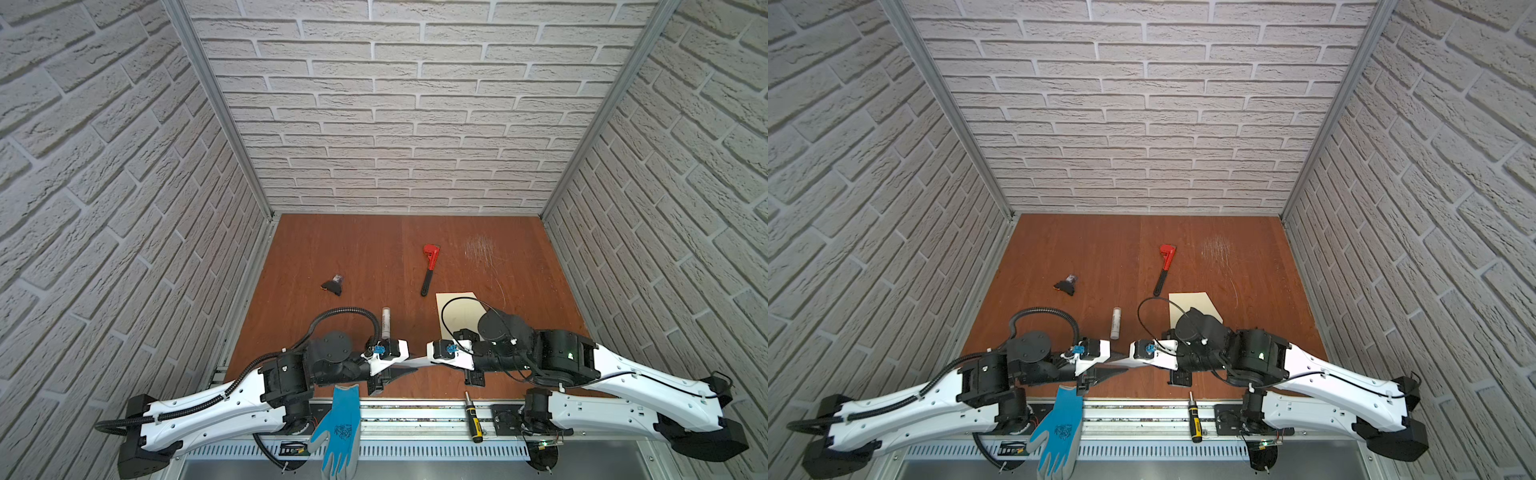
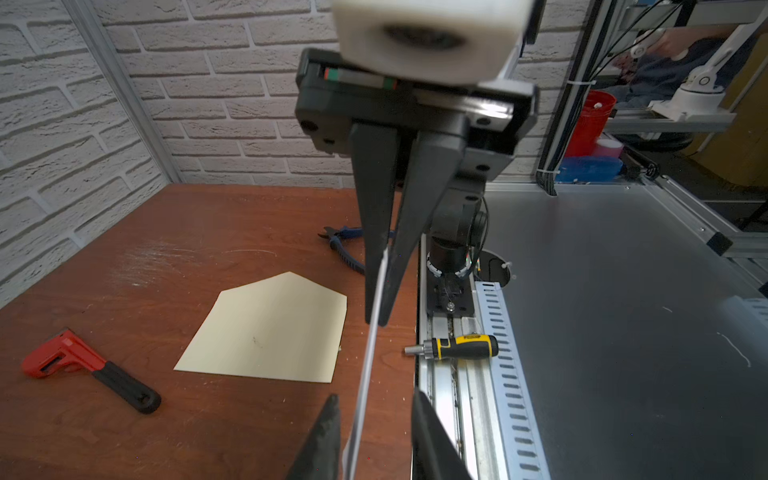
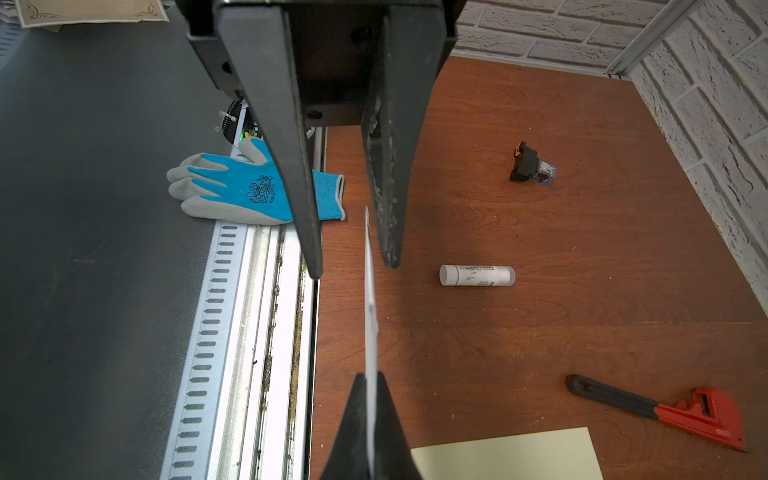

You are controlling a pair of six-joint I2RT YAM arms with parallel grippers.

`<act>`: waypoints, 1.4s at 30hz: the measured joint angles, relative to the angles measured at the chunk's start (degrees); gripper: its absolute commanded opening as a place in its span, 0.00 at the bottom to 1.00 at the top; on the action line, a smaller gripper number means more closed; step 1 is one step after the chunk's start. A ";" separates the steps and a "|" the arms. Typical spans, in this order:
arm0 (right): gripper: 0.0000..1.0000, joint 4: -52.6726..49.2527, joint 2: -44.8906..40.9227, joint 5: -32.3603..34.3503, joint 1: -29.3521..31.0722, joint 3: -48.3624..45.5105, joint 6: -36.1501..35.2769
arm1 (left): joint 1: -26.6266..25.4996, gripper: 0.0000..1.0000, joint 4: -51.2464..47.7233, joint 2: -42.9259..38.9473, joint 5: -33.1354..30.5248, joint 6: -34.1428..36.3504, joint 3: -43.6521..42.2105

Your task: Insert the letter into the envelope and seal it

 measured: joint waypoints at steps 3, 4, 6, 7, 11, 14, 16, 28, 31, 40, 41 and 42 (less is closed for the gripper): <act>0.06 0.00 -0.57 -0.02 0.00 0.02 0.04 | 0.00 0.16 -1.97 -0.39 -0.04 -0.11 0.00; 0.06 0.00 -0.63 -0.02 0.02 0.02 0.04 | 0.00 0.09 -2.73 -0.57 -0.17 -0.22 0.00; 0.06 0.00 -0.63 -0.02 0.09 0.02 0.07 | 0.22 0.03 -4.44 -0.81 -0.44 -0.11 0.00; 0.06 0.00 -0.63 -0.07 0.13 0.04 0.11 | 0.37 0.03 -5.25 -0.92 -0.66 -0.24 0.00; 0.06 -0.15 -0.33 -0.33 0.57 0.24 0.26 | 0.83 0.23 -6.91 -1.55 -1.03 -0.28 0.00; 0.06 -0.28 -0.33 -0.31 0.57 0.85 0.26 | 1.09 0.25 -9.46 -1.99 -1.40 -0.55 -0.13; 0.06 -0.28 -0.33 -0.31 0.57 1.25 0.24 | 1.14 0.10 -10.32 -1.99 -1.53 -0.76 -0.22; 0.62 -0.07 -0.35 4.04 0.68 1.55 2.10 | 3.67 0.00 -11.47 -1.64 -5.25 -4.15 -0.33; 0.74 0.52 -1.73 9.51 0.68 1.51 4.35 | 5.18 0.00 -11.76 -1.51 -8.13 -7.02 -0.31; 0.81 2.27 -9.38 29.16 0.68 0.72 17.20 | 10.10 0.00 -14.93 3.76 -16.87 -21.55 1.84; 0.80 2.29 -10.08 31.32 0.68 0.59 18.56 | 10.19 0.00 -14.91 4.61 -17.44 -23.04 1.90; 0.80 2.29 -10.75 33.22 0.68 0.35 20.39 | 10.21 0.00 -14.88 5.44 -17.79 -24.35 1.90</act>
